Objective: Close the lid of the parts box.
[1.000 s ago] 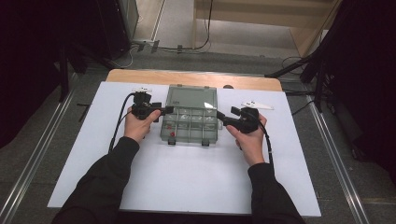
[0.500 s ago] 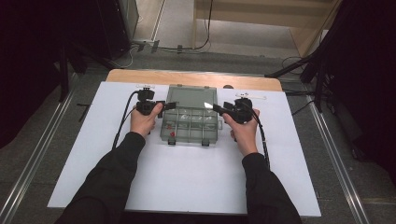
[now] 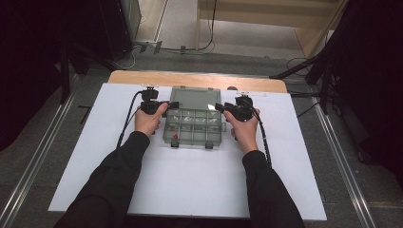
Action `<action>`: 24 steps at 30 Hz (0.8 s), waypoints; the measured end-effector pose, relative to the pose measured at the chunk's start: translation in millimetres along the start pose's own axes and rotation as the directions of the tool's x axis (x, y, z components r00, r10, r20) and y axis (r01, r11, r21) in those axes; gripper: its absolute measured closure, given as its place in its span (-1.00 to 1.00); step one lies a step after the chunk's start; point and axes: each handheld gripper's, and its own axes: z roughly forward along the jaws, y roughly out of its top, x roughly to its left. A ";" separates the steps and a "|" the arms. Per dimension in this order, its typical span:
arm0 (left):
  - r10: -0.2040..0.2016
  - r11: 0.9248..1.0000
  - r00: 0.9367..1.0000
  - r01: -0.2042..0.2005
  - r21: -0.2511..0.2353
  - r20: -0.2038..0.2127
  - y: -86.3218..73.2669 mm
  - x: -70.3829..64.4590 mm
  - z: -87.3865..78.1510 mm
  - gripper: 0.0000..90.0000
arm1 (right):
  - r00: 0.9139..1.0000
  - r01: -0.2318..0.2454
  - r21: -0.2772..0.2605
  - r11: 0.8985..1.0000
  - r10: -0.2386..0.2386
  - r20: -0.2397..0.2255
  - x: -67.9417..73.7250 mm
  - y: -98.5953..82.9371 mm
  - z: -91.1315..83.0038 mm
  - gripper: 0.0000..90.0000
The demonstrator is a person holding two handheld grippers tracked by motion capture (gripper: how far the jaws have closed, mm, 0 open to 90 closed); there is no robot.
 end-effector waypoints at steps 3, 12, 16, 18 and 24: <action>-0.018 1.000 1.000 0.018 0.006 0.002 0.0 2.1 2.0 -0.07 | 1.000 -0.017 0.002 1.000 0.017 0.005 -2.2 0.7 3.1 0.09; -0.021 1.000 1.000 0.021 0.012 -0.018 -0.4 2.3 8.4 -0.07 | 1.000 -0.026 0.046 0.999 0.025 0.018 -6.9 1.1 15.7 0.13; -0.041 0.999 0.999 0.041 0.016 -0.010 -0.1 4.4 10.0 -0.07 | 0.999 -0.032 0.053 0.998 0.031 0.019 -6.2 3.1 22.1 0.11; -0.043 0.999 0.999 0.043 0.022 -0.006 0.0 6.1 10.5 -0.08 | 0.999 -0.039 0.056 0.998 0.038 0.020 -6.3 3.6 25.4 0.09; -0.062 0.998 0.998 0.062 0.022 0.001 -0.4 8.1 12.2 -0.08 | 0.999 -0.051 0.102 0.993 0.049 0.022 -12.3 4.0 35.0 0.03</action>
